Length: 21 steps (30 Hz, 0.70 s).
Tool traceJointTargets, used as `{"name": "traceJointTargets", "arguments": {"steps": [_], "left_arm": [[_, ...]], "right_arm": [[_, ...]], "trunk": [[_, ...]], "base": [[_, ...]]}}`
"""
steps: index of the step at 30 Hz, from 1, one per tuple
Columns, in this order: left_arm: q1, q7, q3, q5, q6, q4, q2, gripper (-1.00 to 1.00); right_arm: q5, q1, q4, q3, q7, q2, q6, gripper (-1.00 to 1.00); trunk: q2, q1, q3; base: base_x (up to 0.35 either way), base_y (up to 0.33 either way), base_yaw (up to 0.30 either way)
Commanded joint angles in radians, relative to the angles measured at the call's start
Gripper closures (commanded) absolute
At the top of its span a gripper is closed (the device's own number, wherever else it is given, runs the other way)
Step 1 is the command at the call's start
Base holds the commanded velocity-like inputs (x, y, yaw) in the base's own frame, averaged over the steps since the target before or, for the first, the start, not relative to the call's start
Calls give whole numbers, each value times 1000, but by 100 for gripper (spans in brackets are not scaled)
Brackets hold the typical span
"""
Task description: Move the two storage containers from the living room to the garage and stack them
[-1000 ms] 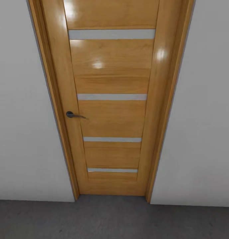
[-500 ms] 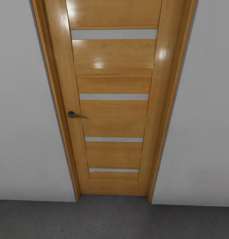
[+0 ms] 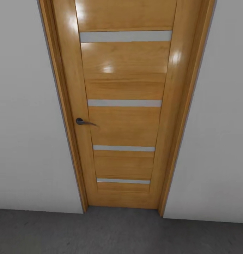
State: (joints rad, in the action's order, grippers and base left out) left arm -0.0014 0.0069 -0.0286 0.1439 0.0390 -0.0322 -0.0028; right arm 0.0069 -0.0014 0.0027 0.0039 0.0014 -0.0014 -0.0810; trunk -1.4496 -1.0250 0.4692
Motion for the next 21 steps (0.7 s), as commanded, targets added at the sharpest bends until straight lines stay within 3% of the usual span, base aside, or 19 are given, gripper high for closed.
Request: {"name": "traceJointTargets", "arguments": {"steps": [1,10,21], "left_arm": [[0,1,-2,6,2,0,0,-100],[0,1,-2,6,2,0,0,-100],[0,1,-2,6,1,0,1,-100]], "right_arm": [[1,0,0,0,0,0,-3,-100],[1,0,1,1,0,0,-3,-100],[1,0,0,1,0,0,-4,-100]], "trunk": [[0,0,1],[0,0,1],[0,0,1]], "base": [[0,0,2],[30,0,0],[296,0,0]]}}
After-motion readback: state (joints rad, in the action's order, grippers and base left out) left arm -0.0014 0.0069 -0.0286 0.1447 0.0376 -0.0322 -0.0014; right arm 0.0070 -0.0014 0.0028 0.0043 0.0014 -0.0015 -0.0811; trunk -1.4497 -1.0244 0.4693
